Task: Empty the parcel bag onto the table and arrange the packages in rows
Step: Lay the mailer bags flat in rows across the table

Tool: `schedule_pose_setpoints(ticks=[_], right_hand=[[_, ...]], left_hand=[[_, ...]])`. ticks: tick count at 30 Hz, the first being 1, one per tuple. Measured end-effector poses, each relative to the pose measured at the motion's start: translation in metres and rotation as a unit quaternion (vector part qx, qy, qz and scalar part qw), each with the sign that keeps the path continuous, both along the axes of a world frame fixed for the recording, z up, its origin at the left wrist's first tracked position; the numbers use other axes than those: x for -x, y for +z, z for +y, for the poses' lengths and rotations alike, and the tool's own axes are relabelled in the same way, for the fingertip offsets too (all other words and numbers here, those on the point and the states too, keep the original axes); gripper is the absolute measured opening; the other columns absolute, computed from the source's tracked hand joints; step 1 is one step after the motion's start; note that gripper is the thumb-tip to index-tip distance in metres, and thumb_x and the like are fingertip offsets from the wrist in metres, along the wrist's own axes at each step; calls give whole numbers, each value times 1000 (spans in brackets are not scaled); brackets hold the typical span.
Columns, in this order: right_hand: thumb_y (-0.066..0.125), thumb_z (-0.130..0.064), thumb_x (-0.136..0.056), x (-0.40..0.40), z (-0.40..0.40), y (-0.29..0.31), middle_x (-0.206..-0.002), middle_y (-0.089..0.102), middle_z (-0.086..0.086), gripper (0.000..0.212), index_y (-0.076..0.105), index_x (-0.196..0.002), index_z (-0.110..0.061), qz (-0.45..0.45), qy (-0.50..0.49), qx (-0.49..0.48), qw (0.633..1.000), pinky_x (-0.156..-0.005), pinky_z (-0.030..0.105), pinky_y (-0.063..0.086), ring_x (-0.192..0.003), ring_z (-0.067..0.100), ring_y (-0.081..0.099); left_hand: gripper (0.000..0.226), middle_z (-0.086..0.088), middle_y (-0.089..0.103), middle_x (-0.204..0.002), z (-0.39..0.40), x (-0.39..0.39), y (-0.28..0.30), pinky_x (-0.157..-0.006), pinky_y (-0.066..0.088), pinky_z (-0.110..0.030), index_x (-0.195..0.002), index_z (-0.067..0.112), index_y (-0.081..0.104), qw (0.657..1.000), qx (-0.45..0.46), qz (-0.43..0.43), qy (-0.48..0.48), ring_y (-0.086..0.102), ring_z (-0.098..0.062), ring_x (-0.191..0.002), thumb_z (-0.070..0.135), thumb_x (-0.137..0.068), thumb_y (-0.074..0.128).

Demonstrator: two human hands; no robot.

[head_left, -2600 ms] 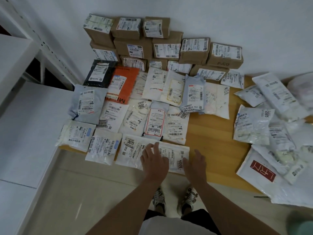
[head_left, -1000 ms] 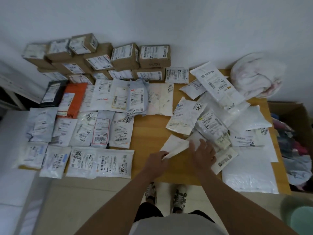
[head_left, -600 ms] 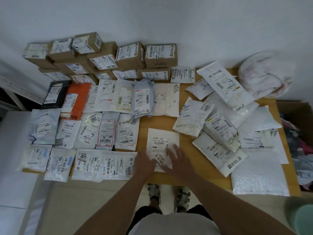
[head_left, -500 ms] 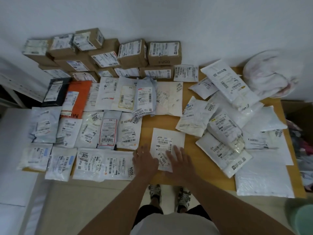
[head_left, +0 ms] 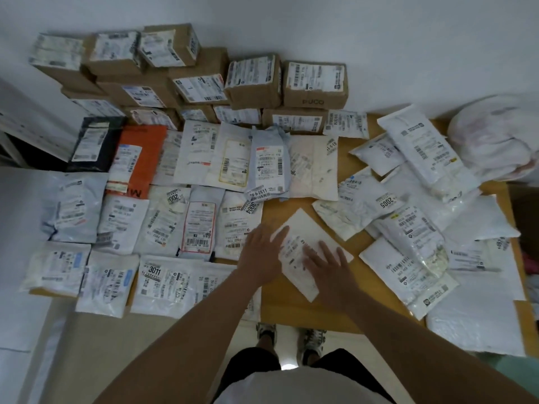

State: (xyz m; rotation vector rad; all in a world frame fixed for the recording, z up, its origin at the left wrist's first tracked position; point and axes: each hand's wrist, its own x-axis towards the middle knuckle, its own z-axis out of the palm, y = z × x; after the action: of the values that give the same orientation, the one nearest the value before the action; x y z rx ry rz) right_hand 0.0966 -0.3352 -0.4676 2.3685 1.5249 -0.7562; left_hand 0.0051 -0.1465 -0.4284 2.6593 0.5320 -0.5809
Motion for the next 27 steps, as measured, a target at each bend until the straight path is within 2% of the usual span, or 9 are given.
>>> schedule_pose_setpoints(ticks=[4, 6, 8, 12, 16, 20, 22, 25, 27], right_hand=[[75, -25, -41, -20, -19, 10, -136, 60, -3, 82, 57, -121, -20, 10, 26, 7, 1000, -93, 59, 47, -127, 39, 54], [54, -28, -63, -18, -22, 11, -136, 58, -3, 48, 53, -111, -23, 4, -30, -43, 999, -82, 56, 56, -122, 40, 54], [43, -30, -77, -7, -18, 14, -132, 57, 11, 35, 59, -105, -16, 9, -128, -61, 990, -72, 53, 57, -109, 43, 55], [23, -57, -97, 23, -15, 10, -133, 56, 24, 66, 59, -124, -9, 62, -327, -37, 942, -74, 57, 56, -104, 49, 61], [21, -77, -88, 23, -14, -4, -154, 30, 25, 85, 28, -149, -17, 39, -322, -71, 943, -98, 66, 42, -132, 55, 38], [25, -97, -64, 21, -5, -6, -162, 0, 20, 103, 13, -151, -44, 51, -282, -50, 957, -106, 68, 25, -140, 60, 8], [34, -95, -62, 19, 2, -7, -160, -23, 13, 104, 1, -151, -50, 61, -250, -14, 966, -110, 66, 16, -143, 55, -10], [45, -88, -70, 12, 15, -5, -152, -42, 3, 102, -6, -151, -50, 65, -217, 16, 974, -118, 60, 5, -142, 47, -27], [44, -86, -75, 10, 25, -1, -155, -37, 1, 96, -1, -152, -49, 65, -209, 11, 976, -119, 59, 4, -142, 46, -27]], left_hand=[[85, -6, -5, -163, -18, -10, -12, -118, 7, -51, -154, 35, 11, 979, -27, 70, -192, -1, -34, -149, 27, -88, 63], [79, -12, 4, -161, -30, -12, -12, -116, 18, -49, -154, 34, 15, 977, -24, 103, -186, 10, -39, -145, 30, -91, 61], [71, -16, 10, -157, -44, -14, -7, -111, 27, -48, -153, 30, 20, 984, -3, 105, -146, 20, -41, -139, 32, -92, 57], [61, -21, 15, -152, -72, -25, 5, -99, 41, -45, -151, 18, 23, 984, 116, 136, -19, 44, -40, -124, 31, -96, 48], [41, -16, 52, -129, -66, -31, 14, -93, 47, -41, -133, 11, 51, 975, 198, 106, 6, 56, -34, -113, 22, -93, 49], [45, -11, 41, -140, -18, -10, 9, -102, 39, -43, -135, 17, 48, 981, 34, -33, 191, 39, -32, -127, 25, -90, 49], [60, -11, 20, -156, 15, 5, 0, -113, 27, -47, -147, 23, 31, 964, 18, -9, 267, 19, -36, -141, 33, -92, 50], [77, -11, 1, -162, 49, 16, -17, -119, 17, -50, -154, 25, 12, 968, 43, 58, 240, 3, -37, -148, 43, -92, 53], [81, -12, 2, -162, 58, 18, -25, -119, 15, -50, -154, 23, 11, 974, 47, 68, 212, 1, -38, -147, 47, -90, 54]])
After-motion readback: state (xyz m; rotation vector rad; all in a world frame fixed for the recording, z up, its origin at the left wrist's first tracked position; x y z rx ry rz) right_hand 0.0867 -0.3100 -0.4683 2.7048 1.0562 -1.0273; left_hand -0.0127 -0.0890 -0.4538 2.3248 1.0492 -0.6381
